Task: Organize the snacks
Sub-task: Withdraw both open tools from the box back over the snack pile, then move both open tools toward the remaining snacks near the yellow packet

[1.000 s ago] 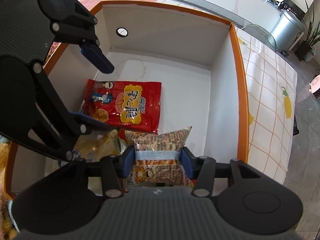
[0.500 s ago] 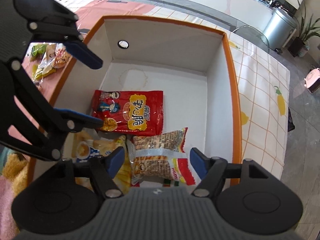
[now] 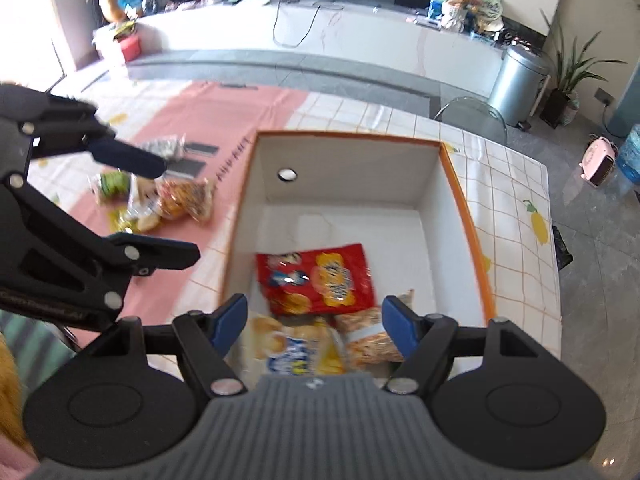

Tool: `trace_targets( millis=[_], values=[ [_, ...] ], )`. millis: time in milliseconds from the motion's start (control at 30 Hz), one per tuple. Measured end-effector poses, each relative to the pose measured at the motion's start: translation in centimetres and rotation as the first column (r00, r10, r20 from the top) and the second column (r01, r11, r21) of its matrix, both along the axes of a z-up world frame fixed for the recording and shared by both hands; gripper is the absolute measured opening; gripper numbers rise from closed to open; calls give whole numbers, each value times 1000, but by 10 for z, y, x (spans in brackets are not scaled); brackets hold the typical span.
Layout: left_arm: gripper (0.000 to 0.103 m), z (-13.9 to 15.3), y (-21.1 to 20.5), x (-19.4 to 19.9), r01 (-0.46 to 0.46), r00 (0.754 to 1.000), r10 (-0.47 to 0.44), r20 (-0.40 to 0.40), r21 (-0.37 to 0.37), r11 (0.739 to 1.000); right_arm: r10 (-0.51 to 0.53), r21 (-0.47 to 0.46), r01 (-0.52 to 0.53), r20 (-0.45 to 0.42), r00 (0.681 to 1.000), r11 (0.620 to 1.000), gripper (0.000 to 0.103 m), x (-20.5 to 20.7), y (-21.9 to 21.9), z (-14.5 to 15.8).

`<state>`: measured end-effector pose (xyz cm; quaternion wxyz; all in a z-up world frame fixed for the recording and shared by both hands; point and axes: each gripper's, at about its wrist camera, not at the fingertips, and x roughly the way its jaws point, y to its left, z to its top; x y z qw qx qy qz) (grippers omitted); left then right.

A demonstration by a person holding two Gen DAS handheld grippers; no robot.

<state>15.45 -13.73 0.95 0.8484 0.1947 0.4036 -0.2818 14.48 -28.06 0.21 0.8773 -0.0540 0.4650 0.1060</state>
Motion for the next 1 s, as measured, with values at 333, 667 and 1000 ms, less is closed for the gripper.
trace_targets(
  millis=[333, 667, 1000],
  values=[
    [82, -4, 84, -24, -229, 973, 230, 0, -71, 971, -108, 19, 106, 159, 981, 994, 72, -42, 76, -6],
    [68, -25, 180, -31, -475, 880, 466, -88, -155, 866, -119, 78, 105, 209, 971, 991, 72, -49, 156, -33],
    [70, -38, 229, -23, -571, 820, 558, -123, -213, 793, -151, 99, 141, 108, 983, 985, 72, -20, 193, -68]
  ],
)
